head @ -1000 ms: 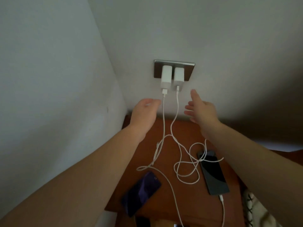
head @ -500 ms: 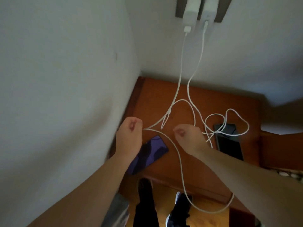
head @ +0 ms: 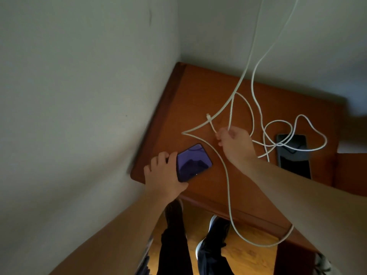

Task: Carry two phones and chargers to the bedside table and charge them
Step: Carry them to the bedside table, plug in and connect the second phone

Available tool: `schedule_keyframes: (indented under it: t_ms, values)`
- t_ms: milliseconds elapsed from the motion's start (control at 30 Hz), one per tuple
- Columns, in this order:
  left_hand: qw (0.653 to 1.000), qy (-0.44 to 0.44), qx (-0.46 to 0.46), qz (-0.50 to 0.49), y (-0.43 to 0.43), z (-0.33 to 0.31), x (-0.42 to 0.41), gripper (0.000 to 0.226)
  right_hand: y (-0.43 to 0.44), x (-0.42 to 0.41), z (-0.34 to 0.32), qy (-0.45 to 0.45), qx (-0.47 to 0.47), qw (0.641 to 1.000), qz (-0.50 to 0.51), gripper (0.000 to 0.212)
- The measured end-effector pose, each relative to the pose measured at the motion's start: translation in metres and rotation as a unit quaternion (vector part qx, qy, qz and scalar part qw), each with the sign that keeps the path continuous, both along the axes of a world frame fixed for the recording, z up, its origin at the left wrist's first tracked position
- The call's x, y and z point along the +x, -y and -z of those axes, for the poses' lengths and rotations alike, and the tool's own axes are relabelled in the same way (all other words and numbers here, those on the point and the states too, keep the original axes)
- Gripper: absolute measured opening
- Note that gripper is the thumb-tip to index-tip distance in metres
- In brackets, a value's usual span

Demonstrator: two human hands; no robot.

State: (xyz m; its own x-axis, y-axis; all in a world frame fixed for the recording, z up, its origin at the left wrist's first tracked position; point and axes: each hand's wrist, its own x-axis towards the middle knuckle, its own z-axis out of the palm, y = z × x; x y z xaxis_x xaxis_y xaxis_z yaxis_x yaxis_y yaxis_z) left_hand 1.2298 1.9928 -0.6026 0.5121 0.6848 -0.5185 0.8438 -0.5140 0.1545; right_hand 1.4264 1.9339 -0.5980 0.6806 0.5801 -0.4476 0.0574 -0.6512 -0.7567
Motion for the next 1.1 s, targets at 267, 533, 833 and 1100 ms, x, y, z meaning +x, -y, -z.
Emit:
schedule_keyframes:
  t_ms: [267,533,833,1100]
  values:
    - [1.000,0.012,-0.015,0.018,-0.004,0.006,0.004,0.097,0.029,0.021,-0.002,-0.137,-0.022,0.986,0.093,0.014]
    - [0.989,0.065,-0.103,-0.088,0.007,0.003,-0.011,0.094,0.043,0.012,-0.018,0.044,-0.181,0.980,-0.075,0.047]
    - [0.949,0.136,-0.167,-0.230,0.006,0.005,-0.019,0.077,-0.012,-0.043,-0.031,0.127,-0.007,0.969,-0.212,0.035]
    - [0.868,0.231,-0.240,-0.368,-0.003,0.006,-0.016,0.072,-0.040,-0.007,0.010,0.208,-0.096,0.950,-0.212,0.020]
